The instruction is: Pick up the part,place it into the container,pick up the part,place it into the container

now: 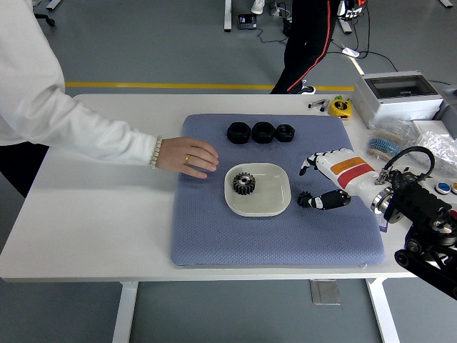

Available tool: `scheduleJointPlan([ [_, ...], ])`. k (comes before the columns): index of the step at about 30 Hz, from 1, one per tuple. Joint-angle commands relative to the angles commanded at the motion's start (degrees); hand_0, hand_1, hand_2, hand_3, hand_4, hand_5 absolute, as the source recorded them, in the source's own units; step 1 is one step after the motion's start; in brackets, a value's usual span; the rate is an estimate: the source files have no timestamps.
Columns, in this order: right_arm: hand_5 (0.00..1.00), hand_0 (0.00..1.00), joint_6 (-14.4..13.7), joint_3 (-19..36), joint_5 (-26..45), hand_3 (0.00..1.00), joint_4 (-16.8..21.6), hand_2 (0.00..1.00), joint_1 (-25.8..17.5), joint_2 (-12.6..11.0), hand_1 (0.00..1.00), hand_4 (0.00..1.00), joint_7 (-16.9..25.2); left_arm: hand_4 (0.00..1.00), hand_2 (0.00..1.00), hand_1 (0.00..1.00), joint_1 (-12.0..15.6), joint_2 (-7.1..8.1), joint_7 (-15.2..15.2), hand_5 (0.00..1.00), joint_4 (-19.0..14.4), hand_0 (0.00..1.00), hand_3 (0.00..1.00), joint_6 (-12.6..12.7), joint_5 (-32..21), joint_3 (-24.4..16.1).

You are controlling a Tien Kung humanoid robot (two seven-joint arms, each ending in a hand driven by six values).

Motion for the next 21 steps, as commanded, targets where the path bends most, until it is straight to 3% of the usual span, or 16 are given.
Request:
scheduleJointPlan([
  [12, 0.334, 0.421, -0.03, -2.07, 2.48, 0.577, -3.52, 0.613, 0.26, 2.36, 0.529, 0.869, 0.15, 0.615, 0.658, 0.625, 0.00, 0.05, 0.19, 0.647, -0.08, 0.641, 0.613, -0.21, 0.38, -0.13],
  [21, 0.336, 0.421, 0.88, -3.29, 6.26, 0.579, -8.64, 0.615, 1.86, 4.96, 0.531, 0.871, 0.10, 0.616, 0.659, 0.624, -0.23, 0.09, 0.20, 0.647, -0.15, 0.642, 0.614, -0.17, 0.21, 0.11],
])
